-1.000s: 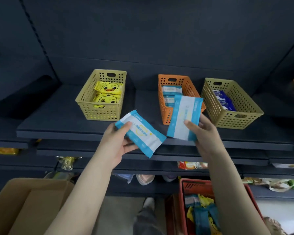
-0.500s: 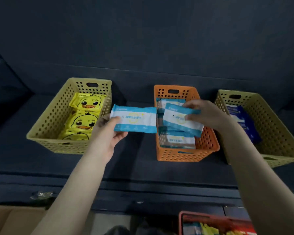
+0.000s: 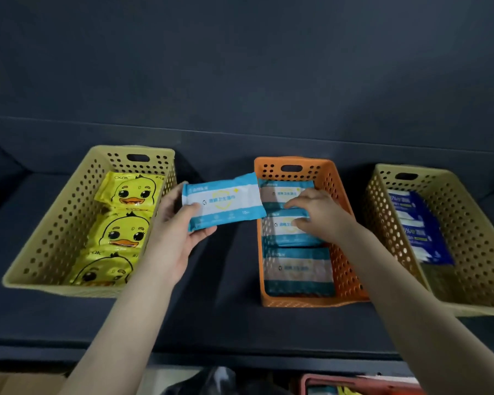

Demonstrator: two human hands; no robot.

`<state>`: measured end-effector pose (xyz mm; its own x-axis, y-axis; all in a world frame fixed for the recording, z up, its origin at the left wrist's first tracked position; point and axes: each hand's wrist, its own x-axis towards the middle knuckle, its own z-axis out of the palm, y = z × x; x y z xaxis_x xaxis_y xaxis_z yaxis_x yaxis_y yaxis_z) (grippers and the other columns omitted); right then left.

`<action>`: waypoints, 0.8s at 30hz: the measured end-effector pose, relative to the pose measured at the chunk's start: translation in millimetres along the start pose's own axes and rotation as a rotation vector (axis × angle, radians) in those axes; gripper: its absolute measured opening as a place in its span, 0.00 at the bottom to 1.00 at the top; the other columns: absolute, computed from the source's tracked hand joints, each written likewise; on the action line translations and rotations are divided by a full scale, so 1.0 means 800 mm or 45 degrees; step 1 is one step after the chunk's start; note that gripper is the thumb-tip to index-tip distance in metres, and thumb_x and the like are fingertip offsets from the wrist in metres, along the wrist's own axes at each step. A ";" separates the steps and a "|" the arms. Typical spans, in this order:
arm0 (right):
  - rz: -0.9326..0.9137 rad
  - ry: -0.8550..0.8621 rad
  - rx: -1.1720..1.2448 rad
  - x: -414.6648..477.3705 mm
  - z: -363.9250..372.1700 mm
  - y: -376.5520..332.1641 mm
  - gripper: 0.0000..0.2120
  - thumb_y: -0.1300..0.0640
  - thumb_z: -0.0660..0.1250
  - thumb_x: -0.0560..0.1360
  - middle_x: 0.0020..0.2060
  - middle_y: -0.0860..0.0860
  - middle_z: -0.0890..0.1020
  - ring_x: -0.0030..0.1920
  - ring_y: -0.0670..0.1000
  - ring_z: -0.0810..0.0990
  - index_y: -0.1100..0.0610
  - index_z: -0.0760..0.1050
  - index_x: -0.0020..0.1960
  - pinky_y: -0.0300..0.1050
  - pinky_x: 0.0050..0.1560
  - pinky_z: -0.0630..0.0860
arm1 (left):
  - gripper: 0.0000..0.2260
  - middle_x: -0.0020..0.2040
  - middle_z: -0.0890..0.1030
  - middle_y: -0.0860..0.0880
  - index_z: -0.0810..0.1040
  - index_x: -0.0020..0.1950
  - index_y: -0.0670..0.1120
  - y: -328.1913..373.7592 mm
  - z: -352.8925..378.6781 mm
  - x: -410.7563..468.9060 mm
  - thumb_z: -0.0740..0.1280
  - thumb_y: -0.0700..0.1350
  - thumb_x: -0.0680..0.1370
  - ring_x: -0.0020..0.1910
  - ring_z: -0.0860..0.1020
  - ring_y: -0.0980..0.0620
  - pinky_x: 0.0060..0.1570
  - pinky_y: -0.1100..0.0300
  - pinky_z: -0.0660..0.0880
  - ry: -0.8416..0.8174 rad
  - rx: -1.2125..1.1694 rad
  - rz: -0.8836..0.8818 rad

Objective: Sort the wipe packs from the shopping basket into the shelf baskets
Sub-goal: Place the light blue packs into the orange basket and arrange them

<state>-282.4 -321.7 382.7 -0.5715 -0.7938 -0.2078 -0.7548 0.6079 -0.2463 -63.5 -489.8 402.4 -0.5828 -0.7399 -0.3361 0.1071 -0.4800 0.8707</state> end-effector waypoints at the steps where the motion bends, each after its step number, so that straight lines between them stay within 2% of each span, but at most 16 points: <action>1: 0.010 0.000 0.039 -0.001 -0.002 -0.002 0.20 0.51 0.68 0.75 0.66 0.47 0.70 0.69 0.51 0.63 0.44 0.72 0.66 0.51 0.71 0.60 | 0.17 0.57 0.83 0.49 0.74 0.64 0.53 0.002 0.003 0.001 0.63 0.36 0.79 0.55 0.82 0.49 0.44 0.54 0.79 -0.017 0.012 -0.002; 3: 0.024 0.110 0.185 -0.006 -0.011 -0.010 0.18 0.50 0.68 0.75 0.64 0.45 0.73 0.65 0.47 0.68 0.46 0.74 0.65 0.46 0.67 0.65 | 0.16 0.57 0.82 0.49 0.74 0.64 0.53 0.005 0.008 0.002 0.64 0.37 0.79 0.54 0.82 0.49 0.45 0.54 0.80 -0.073 0.040 -0.004; 4: 0.039 0.169 0.401 -0.012 -0.019 -0.017 0.16 0.49 0.67 0.76 0.61 0.43 0.76 0.61 0.43 0.72 0.47 0.75 0.64 0.44 0.65 0.69 | 0.16 0.57 0.82 0.49 0.74 0.64 0.52 0.006 0.012 0.002 0.64 0.38 0.79 0.54 0.83 0.49 0.45 0.53 0.80 -0.113 0.057 -0.003; 6: 0.070 0.160 1.048 -0.027 -0.038 -0.038 0.13 0.47 0.62 0.79 0.56 0.43 0.81 0.55 0.41 0.80 0.47 0.74 0.63 0.41 0.58 0.76 | 0.16 0.56 0.83 0.48 0.74 0.64 0.53 0.004 0.021 0.003 0.65 0.39 0.79 0.52 0.83 0.49 0.45 0.53 0.81 -0.206 0.108 -0.005; 7: 0.081 0.086 1.321 -0.034 -0.046 -0.048 0.14 0.48 0.61 0.80 0.55 0.46 0.83 0.53 0.44 0.82 0.48 0.73 0.64 0.41 0.55 0.79 | 0.16 0.55 0.83 0.48 0.73 0.64 0.54 0.002 0.027 0.002 0.65 0.39 0.79 0.52 0.83 0.49 0.45 0.53 0.81 -0.252 0.146 -0.004; 8: 0.086 0.022 1.460 -0.039 -0.050 -0.055 0.14 0.49 0.62 0.80 0.54 0.49 0.83 0.53 0.46 0.83 0.49 0.72 0.64 0.42 0.53 0.80 | 0.16 0.54 0.84 0.48 0.73 0.64 0.54 -0.001 0.033 0.001 0.66 0.39 0.78 0.52 0.84 0.49 0.46 0.52 0.81 -0.301 0.186 0.006; 11: 0.118 0.096 1.607 -0.050 -0.050 -0.066 0.18 0.63 0.70 0.75 0.54 0.58 0.83 0.52 0.55 0.84 0.59 0.70 0.63 0.51 0.53 0.81 | 0.17 0.52 0.84 0.48 0.74 0.64 0.54 -0.016 0.048 -0.003 0.67 0.38 0.78 0.53 0.83 0.51 0.51 0.54 0.80 -0.391 0.288 0.128; 12: 0.135 0.150 1.637 -0.055 -0.051 -0.063 0.20 0.66 0.70 0.73 0.55 0.60 0.82 0.52 0.57 0.83 0.61 0.69 0.63 0.54 0.53 0.81 | 0.17 0.53 0.84 0.50 0.74 0.64 0.54 -0.020 0.050 -0.002 0.67 0.39 0.78 0.54 0.82 0.55 0.53 0.58 0.79 -0.395 0.354 0.202; 14: 0.181 0.183 1.616 -0.067 -0.058 -0.051 0.22 0.68 0.70 0.72 0.55 0.59 0.81 0.50 0.56 0.84 0.58 0.68 0.63 0.52 0.48 0.82 | 0.18 0.61 0.80 0.58 0.72 0.68 0.55 -0.026 0.051 0.006 0.67 0.42 0.79 0.60 0.76 0.64 0.61 0.63 0.73 -0.411 0.532 0.309; 16: 0.245 0.087 1.479 -0.085 -0.064 -0.040 0.22 0.67 0.70 0.72 0.56 0.54 0.79 0.48 0.53 0.84 0.52 0.69 0.62 0.48 0.43 0.82 | 0.22 0.69 0.71 0.63 0.67 0.73 0.57 -0.031 0.052 0.018 0.66 0.48 0.79 0.66 0.67 0.68 0.67 0.63 0.65 -0.466 0.675 0.264; 19: 0.299 -0.098 1.222 -0.100 -0.055 -0.035 0.20 0.65 0.71 0.72 0.55 0.51 0.78 0.47 0.51 0.85 0.48 0.71 0.58 0.45 0.40 0.82 | 0.27 0.74 0.62 0.62 0.58 0.76 0.61 -0.037 0.058 0.028 0.64 0.55 0.79 0.67 0.60 0.66 0.66 0.63 0.58 -0.588 0.790 0.058; 22: 0.314 -0.142 0.949 -0.101 -0.033 -0.035 0.18 0.62 0.72 0.72 0.55 0.46 0.77 0.49 0.50 0.83 0.46 0.72 0.55 0.44 0.39 0.83 | 0.26 0.74 0.63 0.63 0.57 0.76 0.64 -0.039 0.064 0.026 0.62 0.55 0.80 0.66 0.61 0.66 0.64 0.63 0.59 -0.642 0.758 -0.039; 24: 0.326 -0.147 0.881 -0.097 -0.014 -0.033 0.15 0.61 0.73 0.72 0.56 0.46 0.76 0.50 0.48 0.81 0.47 0.72 0.52 0.42 0.39 0.82 | 0.24 0.74 0.64 0.63 0.58 0.75 0.65 -0.039 0.064 0.027 0.62 0.55 0.80 0.67 0.61 0.65 0.63 0.63 0.58 -0.642 0.746 -0.055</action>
<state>-221.7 -276.0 416.2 -0.6363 -0.6424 -0.4272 -0.2056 0.6749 -0.7087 -121.2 -466.5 386.1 -0.8880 -0.3547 -0.2925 -0.2860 -0.0718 0.9555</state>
